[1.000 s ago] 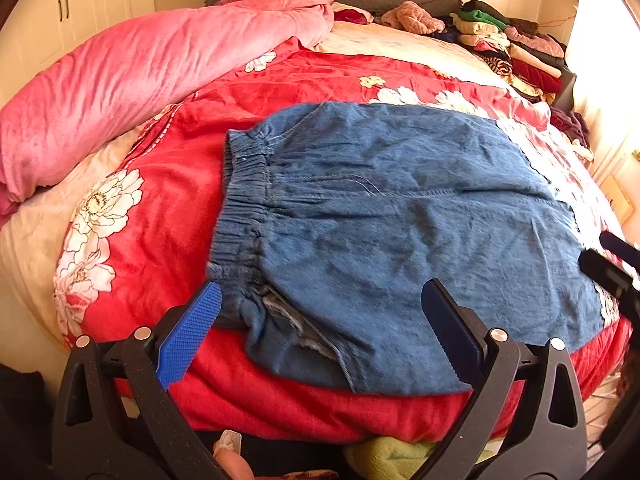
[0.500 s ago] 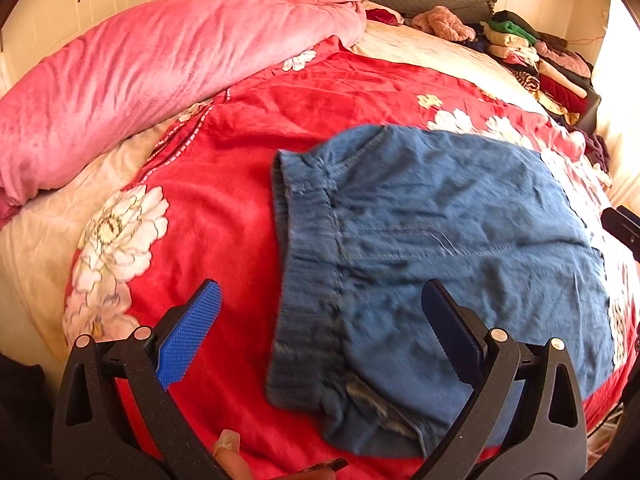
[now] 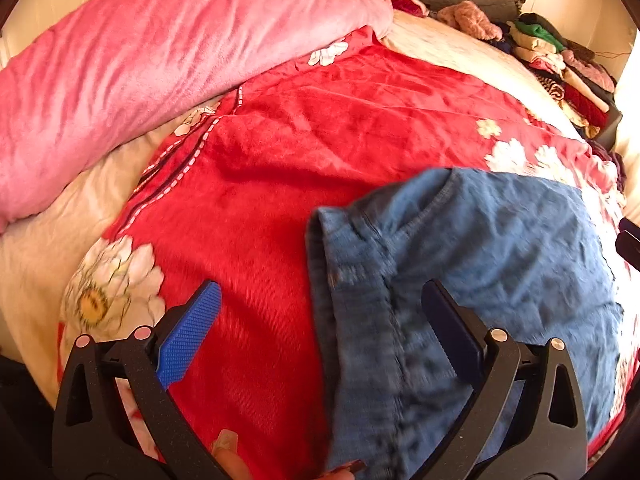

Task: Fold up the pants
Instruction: 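Grasp the elastic leg cuff with the left tool while the right tool grasps the denim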

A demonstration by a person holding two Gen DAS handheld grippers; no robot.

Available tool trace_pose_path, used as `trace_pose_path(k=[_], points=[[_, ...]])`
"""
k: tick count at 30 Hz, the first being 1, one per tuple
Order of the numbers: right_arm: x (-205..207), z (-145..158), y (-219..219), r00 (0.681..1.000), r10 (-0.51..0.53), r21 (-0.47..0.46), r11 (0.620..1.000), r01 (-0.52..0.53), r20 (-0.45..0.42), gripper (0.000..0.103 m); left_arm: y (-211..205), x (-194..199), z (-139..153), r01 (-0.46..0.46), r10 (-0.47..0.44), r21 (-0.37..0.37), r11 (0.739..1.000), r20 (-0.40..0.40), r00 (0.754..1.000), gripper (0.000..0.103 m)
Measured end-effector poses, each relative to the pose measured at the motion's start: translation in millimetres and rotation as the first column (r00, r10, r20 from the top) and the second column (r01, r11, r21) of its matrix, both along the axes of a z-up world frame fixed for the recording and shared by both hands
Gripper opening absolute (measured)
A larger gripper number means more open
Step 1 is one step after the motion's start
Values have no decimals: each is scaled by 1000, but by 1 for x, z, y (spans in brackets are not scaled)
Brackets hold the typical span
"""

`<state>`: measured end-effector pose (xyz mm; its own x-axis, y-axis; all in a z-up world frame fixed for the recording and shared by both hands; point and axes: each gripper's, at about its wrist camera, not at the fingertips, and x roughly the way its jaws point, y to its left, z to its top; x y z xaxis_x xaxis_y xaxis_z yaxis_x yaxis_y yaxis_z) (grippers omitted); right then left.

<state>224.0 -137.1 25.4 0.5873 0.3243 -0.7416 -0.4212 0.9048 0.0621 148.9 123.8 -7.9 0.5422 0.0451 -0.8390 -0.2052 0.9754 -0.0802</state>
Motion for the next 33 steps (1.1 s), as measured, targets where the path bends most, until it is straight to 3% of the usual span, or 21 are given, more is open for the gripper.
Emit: trace_pose_path(k=[4,10,17,19,20,22,24,27,33], points=[[22,-10,13,998,54,-7,999,-54,-39,99,2,20,-8,24,-24,-2,1000,-21,999,94],[51,-26,39,996,89,-138,986,-92,-30,99,2,39,-16,41,-41,27,999,-6,999,94],[74,-41,60,987,155,-175,972,-159,-39,99,6,48,-28,41,-41,69,997,-3,999,94],[79,-44,66,984,175,-183,966,-180,-42,99,5,49,-30,57,-57,67,996,-2,998,90],[82,-46,67,982,183,-187,964,-188,-46,99,4,48,-29,69,-69,67,995,6,998,83],[87,-50,73,979,194,-200,959,-201,-57,99,1,49,-29,91,-93,65,994,15,996,66],[93,-55,78,977,202,-217,953,-212,-68,99,-1,48,-30,132,-132,20,991,24,991,39],[96,-60,86,971,228,-242,940,-239,-73,99,-5,43,-26,138,-141,56,989,48,989,32],[93,-64,99,955,293,-313,904,-293,-48,99,-15,19,0,167,-182,114,979,135,974,29]])
